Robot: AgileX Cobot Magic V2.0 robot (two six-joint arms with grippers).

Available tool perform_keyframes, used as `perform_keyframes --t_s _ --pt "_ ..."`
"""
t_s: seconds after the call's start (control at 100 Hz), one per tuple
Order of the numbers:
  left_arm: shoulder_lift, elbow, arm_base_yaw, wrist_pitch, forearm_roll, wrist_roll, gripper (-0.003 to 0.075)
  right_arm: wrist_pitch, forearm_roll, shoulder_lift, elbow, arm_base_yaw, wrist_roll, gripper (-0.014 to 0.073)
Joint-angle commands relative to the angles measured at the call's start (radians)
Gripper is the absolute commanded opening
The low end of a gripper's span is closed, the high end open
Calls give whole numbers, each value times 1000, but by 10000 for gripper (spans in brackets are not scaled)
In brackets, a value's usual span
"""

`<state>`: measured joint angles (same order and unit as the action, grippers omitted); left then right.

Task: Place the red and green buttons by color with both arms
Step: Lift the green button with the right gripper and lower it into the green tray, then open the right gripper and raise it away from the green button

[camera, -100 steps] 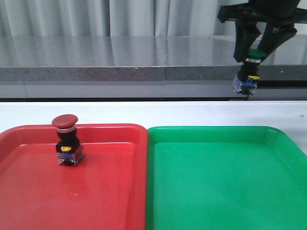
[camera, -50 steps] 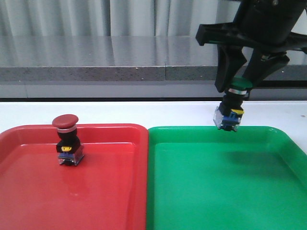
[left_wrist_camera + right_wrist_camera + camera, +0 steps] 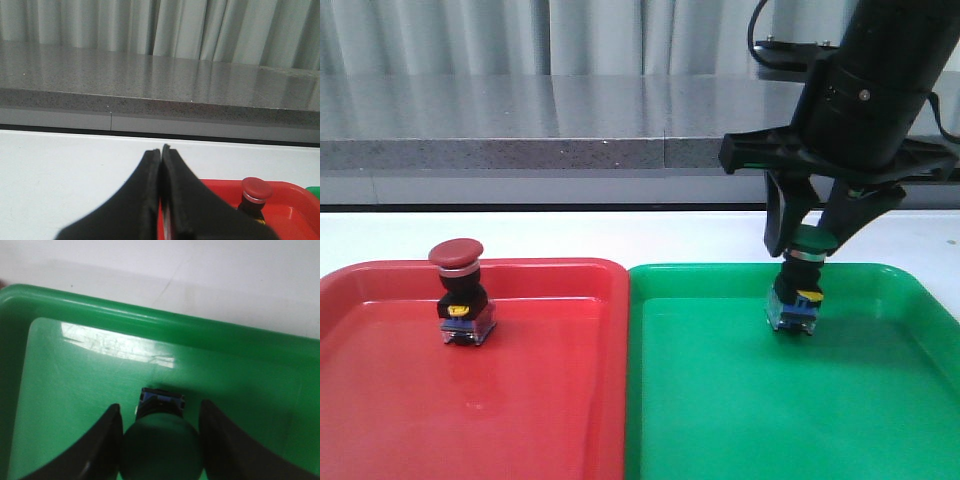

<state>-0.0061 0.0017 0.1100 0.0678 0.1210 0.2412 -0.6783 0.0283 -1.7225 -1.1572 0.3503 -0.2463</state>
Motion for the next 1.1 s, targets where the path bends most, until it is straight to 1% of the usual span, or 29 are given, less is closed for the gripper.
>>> perform_keyframes --t_s 0.0,0.16,0.23,0.3,0.42,0.47,0.52,0.56,0.72,0.87,1.09 --pt "-28 42 -4 -78 -1 5 -19 31 -2 38 -21 1 -2 181" --pt "-28 42 -4 -78 -1 5 -19 29 -2 38 -21 1 -2 190" --pt "-28 42 -4 -78 -1 5 -19 26 -2 38 -21 1 -2 230" --pt "-28 42 -4 -78 -1 5 -20 23 -2 38 -21 1 -2 314" --pt "-28 42 -4 -78 -1 5 -19 23 -2 38 -21 1 -2 505" --pt "-28 42 -4 -78 -1 5 -19 23 -2 38 -21 1 -2 560" --pt "-28 42 -4 -78 -1 5 -19 24 -2 38 -21 1 -2 596" --pt "-28 42 -4 -78 -1 5 -19 25 -2 38 -21 1 -2 607" --pt "-28 42 -4 -78 -1 5 -19 50 -3 49 -21 1 -2 604" --pt "-28 42 -4 -78 -1 5 -20 88 -28 108 -21 0 -2 604" --pt "-28 42 -4 -78 -1 5 -19 101 -123 244 -17 -14 -2 604"
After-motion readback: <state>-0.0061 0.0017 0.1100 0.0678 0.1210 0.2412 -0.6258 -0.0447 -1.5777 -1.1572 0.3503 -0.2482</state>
